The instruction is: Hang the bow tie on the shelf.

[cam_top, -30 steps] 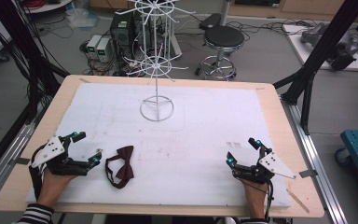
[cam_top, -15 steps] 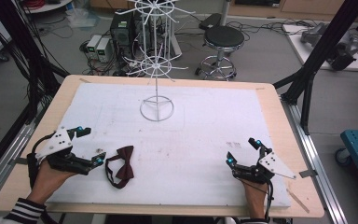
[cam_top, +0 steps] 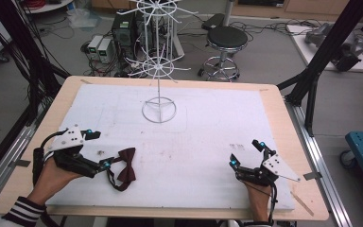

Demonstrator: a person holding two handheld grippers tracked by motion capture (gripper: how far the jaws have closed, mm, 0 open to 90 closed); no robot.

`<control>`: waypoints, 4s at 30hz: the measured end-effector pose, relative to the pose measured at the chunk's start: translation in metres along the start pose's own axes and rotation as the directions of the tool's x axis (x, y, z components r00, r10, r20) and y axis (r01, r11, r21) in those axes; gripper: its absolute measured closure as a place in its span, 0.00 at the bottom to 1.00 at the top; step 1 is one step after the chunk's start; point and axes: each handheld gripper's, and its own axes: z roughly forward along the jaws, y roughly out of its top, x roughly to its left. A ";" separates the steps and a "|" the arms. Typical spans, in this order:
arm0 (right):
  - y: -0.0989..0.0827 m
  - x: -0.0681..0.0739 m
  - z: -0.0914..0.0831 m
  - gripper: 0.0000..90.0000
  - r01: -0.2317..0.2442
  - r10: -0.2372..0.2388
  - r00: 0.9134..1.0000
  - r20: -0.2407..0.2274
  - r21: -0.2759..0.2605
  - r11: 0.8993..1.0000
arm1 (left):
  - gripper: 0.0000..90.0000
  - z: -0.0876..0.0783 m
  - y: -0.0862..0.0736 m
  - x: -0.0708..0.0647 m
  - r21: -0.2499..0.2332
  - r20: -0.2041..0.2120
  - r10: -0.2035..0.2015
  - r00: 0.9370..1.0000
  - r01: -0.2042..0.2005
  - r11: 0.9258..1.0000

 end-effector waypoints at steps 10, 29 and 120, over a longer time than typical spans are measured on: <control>0.000 0.000 0.000 0.03 -0.001 0.001 1.000 0.005 0.000 1.000 | 0.02 0.018 0.009 -0.012 0.114 0.003 0.014 1.000 -0.015 0.993; 0.000 0.000 0.000 0.03 0.003 -0.003 1.000 0.014 -0.008 1.000 | 0.02 0.055 0.005 -0.021 0.277 -0.049 -0.027 0.998 0.040 0.960; 0.000 0.000 -0.001 0.03 -0.008 0.008 1.000 0.014 -0.007 1.000 | 0.85 0.070 -0.010 -0.020 0.382 -0.111 -0.164 0.980 0.194 0.903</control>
